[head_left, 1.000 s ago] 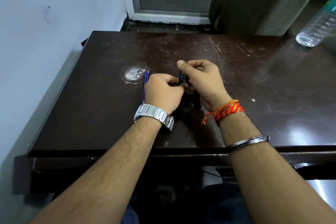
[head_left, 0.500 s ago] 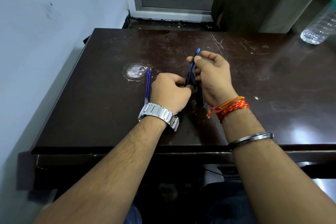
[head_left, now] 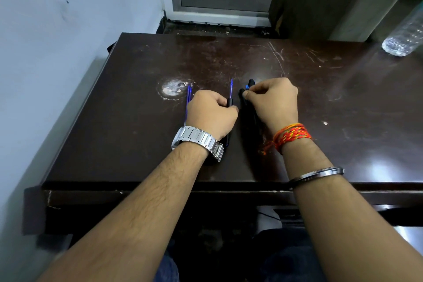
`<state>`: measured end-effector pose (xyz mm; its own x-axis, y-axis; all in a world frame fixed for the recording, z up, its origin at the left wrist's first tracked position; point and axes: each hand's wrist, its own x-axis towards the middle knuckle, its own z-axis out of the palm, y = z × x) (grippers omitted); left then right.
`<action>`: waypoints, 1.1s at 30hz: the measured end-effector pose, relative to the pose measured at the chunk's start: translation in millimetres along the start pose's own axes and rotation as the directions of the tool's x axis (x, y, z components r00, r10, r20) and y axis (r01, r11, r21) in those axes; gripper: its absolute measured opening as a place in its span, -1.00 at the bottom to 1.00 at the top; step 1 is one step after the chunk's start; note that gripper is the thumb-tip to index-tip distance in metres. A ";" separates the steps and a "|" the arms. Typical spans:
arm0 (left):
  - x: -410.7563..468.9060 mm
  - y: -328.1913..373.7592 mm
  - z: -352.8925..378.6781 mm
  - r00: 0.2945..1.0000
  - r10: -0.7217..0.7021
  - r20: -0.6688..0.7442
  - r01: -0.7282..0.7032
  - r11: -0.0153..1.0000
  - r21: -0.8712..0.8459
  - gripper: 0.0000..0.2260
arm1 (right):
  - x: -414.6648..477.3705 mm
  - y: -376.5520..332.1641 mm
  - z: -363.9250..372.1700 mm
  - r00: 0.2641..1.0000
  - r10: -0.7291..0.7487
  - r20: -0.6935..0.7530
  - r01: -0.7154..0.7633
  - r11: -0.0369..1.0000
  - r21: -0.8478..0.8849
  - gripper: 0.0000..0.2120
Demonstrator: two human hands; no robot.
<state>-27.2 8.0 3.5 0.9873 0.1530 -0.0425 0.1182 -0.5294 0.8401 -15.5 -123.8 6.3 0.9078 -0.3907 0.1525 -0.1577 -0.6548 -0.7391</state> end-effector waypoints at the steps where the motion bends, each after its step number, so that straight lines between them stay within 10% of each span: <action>1: -0.3 0.1 0.2 1.000 -0.001 -0.001 0.001 1.000 0.002 -0.86 | -0.4 -0.8 0.1 1.000 0.007 0.014 -0.006 1.000 -0.021 -0.91; 23: 0.5 -0.5 -1.7 1.000 0.002 0.028 -0.001 1.000 -0.020 -0.90 | -4.8 -8.9 3.1 0.996 -0.069 -0.061 0.070 0.997 0.011 -0.74; 28: -0.4 -0.3 -4.0 0.999 0.030 0.026 -0.030 1.000 0.007 -0.93 | -8.1 -14.4 11.8 0.948 0.133 0.288 -0.240 0.894 0.379 -0.59; 33: -1.9 -0.3 -4.4 0.997 0.048 0.065 -0.050 0.998 0.030 -0.95 | -5.7 -12.6 12.5 0.947 0.138 0.291 -0.260 0.860 0.440 -0.80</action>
<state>-29.6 11.5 5.7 0.9966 0.0732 -0.0369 0.0717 -0.5609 0.8247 -13.8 -105.3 6.6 0.9509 -0.2717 -0.1482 -0.2008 -0.1770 -0.9635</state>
